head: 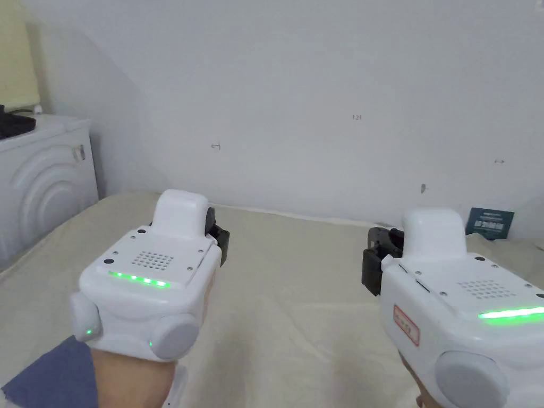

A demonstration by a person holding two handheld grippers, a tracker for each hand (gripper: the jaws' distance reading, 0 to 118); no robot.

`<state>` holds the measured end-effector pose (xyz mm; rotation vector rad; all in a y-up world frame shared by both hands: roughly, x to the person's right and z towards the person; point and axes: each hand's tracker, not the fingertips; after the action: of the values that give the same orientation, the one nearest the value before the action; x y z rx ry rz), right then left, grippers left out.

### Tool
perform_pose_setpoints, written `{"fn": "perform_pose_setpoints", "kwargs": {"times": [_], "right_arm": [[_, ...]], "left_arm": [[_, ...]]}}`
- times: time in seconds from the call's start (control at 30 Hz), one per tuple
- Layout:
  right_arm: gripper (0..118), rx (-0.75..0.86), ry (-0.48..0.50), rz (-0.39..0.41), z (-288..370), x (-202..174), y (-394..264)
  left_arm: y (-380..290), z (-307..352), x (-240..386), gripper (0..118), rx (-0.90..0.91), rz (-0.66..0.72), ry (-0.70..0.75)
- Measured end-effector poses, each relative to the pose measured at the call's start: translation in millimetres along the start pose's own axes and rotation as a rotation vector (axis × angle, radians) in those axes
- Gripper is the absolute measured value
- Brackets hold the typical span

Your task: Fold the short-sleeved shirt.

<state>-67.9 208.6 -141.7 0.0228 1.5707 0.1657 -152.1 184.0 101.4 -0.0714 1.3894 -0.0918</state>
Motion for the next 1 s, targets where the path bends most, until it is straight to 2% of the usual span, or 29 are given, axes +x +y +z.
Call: {"fn": "perform_pose_setpoints", "kwargs": {"times": [0.03,0.1,0.17,0.27,0.4,0.47,0.53,0.57,0.6,0.63,0.67,0.7,0.73,0.93,1.0], "right_arm": [[1,0.013,-0.029,-0.001,6.6,5.0,3.3],[1,0.003,-0.093,-0.052,25.8,13.3,0.7],[1,0.036,-0.106,-0.110,42.9,26.4,-19.0],[2,0.051,-0.250,-0.092,50.4,28.3,-36.4],[11,0.056,-0.245,-0.048,48.1,27.4,-47.8],[13,0.055,-0.252,-0.029,48.1,19.6,-47.1],[16,0.056,-0.240,-0.028,47.3,17.2,-49.7],[20,0.058,-0.224,-0.031,49.8,12.6,-46.3],[36,0.054,-0.219,-0.028,47.3,10.8,-47.7],[69,0.047,-0.222,-0.027,44.1,9.2,-48.4],[107,0.029,-0.236,-0.035,40.1,8.3,-49.4],[118,0.010,-0.209,-0.077,38.2,10.6,-53.6],[118,0.033,-0.203,-0.056,37.4,15.3,-48.0],[118,-0.009,-0.183,-0.063,30.3,15.7,-47.2],[118,-0.014,-0.154,-0.061,28.4,14.6,-48.3]], "left_arm": [[4.9,5.3,10.5,9,0.002,0.011,-0.018],[10.5,20.5,28.1,9,0.021,0.014,-0.124],[11.0,40.4,43.0,9,0.061,-0.026,-0.106],[-4.7,60.5,56.7,9,0.043,0.001,-0.117],[-24.7,59.7,66.2,9,0.026,0.026,-0.154],[-26.5,54.9,69.0,9,-0.028,-0.003,-0.094],[-27.7,50.2,62.0,9,-0.027,0.088,-0.127],[-27.5,49.1,61.1,14,-0.033,0.110,-0.140],[-27.2,46.7,61.3,40,-0.037,0.106,-0.132],[-27.0,42.7,62.1,79,-0.055,0.103,-0.129],[-26.0,39.6,59.4,118,-0.091,0.100,-0.138],[-28.9,40.8,65.5,118,-0.036,0.112,-0.237],[-30.6,41.8,64.1,118,-0.045,0.120,-0.168],[-4.9,45.0,70.1,118,-0.111,0.101,-0.163],[2.7,55.5,81.3,118,-0.082,0.086,-0.019]]}}
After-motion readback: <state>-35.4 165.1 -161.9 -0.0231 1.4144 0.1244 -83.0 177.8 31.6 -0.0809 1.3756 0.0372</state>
